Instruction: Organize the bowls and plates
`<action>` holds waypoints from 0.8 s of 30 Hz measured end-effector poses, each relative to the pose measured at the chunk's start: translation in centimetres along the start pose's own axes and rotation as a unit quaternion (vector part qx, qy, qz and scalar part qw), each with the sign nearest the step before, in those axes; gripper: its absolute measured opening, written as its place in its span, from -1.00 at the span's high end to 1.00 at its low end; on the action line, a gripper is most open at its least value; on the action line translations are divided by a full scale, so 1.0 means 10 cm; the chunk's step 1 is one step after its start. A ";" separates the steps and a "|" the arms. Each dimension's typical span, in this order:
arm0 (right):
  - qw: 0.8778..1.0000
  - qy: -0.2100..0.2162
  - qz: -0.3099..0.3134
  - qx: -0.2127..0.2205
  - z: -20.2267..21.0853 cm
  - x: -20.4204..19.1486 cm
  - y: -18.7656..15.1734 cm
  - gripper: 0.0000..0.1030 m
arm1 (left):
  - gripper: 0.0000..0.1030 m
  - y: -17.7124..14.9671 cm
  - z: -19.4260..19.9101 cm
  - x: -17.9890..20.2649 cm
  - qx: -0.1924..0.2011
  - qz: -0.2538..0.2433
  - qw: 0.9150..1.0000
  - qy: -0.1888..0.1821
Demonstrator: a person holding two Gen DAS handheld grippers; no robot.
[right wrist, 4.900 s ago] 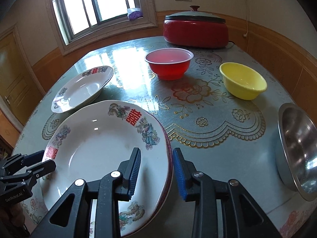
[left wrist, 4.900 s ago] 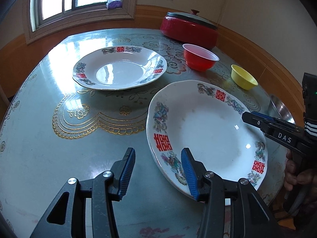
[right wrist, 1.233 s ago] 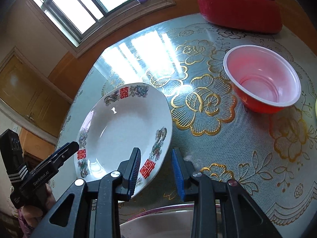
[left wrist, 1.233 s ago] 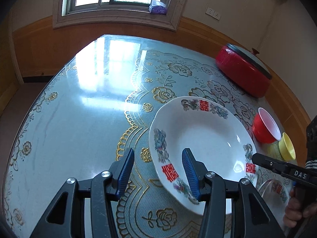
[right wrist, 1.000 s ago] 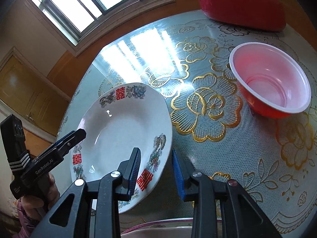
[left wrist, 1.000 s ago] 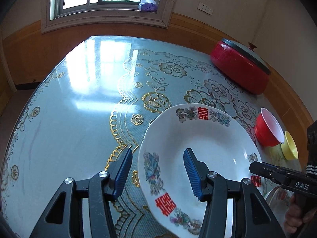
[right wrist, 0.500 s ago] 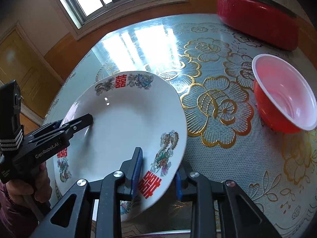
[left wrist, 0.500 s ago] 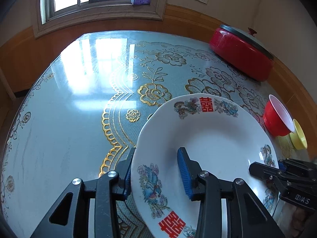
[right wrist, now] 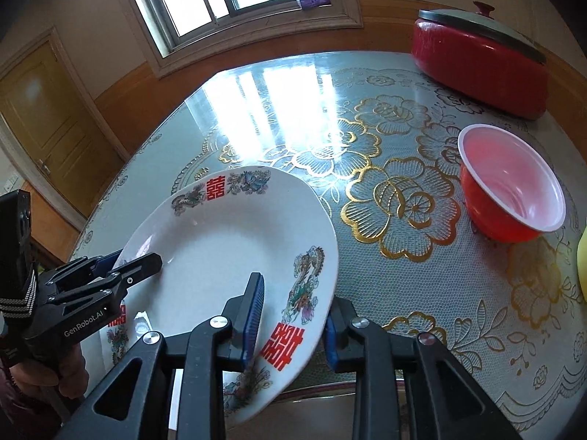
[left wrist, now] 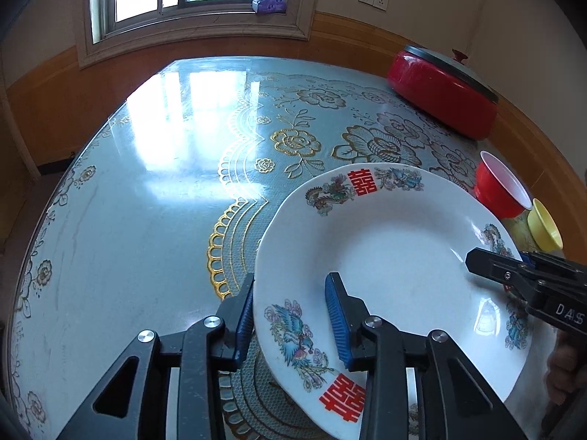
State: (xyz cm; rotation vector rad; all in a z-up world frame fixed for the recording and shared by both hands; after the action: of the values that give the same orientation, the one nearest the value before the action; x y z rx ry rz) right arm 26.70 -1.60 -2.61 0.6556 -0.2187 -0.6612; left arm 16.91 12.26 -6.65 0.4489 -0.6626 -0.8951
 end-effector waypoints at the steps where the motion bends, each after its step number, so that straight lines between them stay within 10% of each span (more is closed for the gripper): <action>1: 1.000 0.000 0.002 0.000 0.01 -0.02 -0.01 0.46 | 0.31 -0.02 0.02 0.00 0.001 0.000 1.000 0.002; 24: 0.999 -0.001 0.013 0.048 0.54 -0.05 -0.29 0.47 | 0.33 -0.29 0.46 0.23 0.028 -0.017 0.999 -0.010</action>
State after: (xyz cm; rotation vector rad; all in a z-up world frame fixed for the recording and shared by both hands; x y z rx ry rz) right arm 22.79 -5.71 -0.24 0.7428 -0.2607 -0.6286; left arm 13.10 8.30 -4.36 0.5023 -0.7008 -0.9152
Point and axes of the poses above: each gripper's, at about its wrist camera, not at the fingertips, and z roughly against the way its jaws point, x to its right, y to its top, the point moved 3 cm from there along -z, roughly the way its jaws point, and after that the axes turned 15 degrees about -y, right-handed, at the moved point
